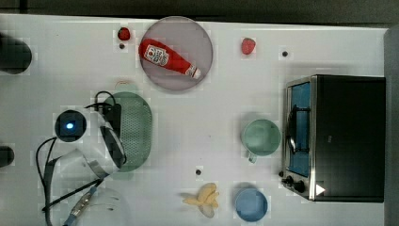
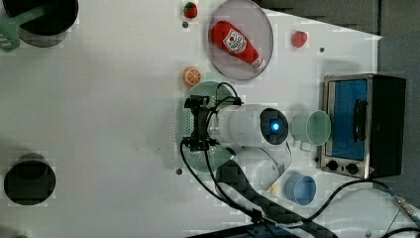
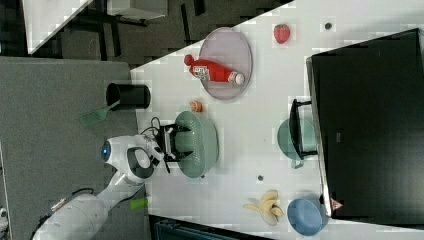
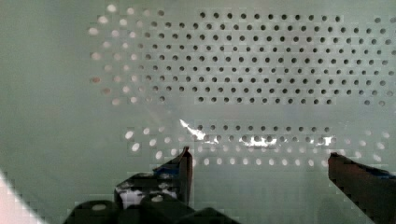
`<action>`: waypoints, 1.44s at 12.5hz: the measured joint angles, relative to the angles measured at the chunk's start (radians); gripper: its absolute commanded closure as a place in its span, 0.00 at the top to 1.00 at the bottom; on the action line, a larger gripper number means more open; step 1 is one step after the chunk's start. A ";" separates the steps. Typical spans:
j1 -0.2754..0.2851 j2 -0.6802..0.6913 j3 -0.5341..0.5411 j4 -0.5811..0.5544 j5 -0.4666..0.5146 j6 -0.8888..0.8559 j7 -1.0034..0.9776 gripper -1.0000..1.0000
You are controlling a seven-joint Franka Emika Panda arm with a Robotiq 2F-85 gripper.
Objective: Drag strainer right to left.
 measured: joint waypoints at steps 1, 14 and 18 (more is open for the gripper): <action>0.008 0.006 0.006 0.018 0.000 -0.022 0.021 1.00; 0.097 0.105 0.011 0.175 0.034 -0.098 0.086 1.00; 0.088 -0.042 0.003 0.124 0.023 -0.368 -0.094 1.00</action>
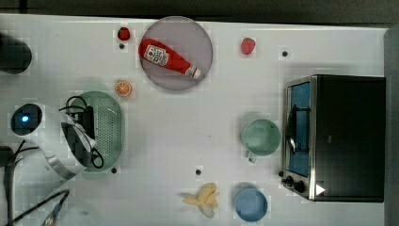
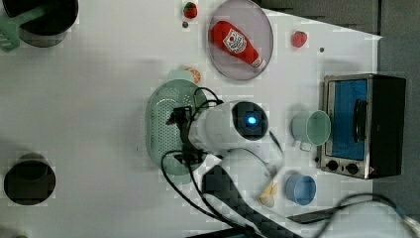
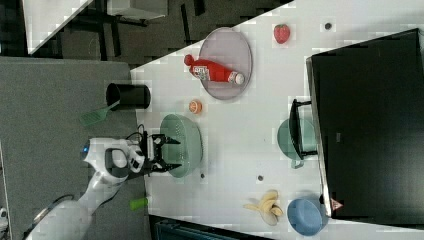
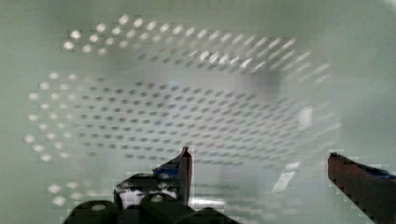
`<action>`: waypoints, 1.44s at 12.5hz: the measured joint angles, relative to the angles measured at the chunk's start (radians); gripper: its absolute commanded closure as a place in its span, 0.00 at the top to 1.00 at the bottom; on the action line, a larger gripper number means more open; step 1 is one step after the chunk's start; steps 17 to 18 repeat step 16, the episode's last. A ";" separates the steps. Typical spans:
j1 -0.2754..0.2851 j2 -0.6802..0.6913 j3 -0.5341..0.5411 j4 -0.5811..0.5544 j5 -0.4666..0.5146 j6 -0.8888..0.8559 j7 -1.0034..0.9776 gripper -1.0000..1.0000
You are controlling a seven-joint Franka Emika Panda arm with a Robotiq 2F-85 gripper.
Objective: Drag strainer right to left.
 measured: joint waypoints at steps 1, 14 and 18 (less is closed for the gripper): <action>0.001 -0.058 -0.014 -0.005 0.003 -0.093 -0.072 1.00; -0.134 -0.746 -0.559 0.098 -0.035 -0.535 -0.869 1.00; -0.190 -0.741 -0.633 0.084 -0.052 -0.564 -0.959 1.00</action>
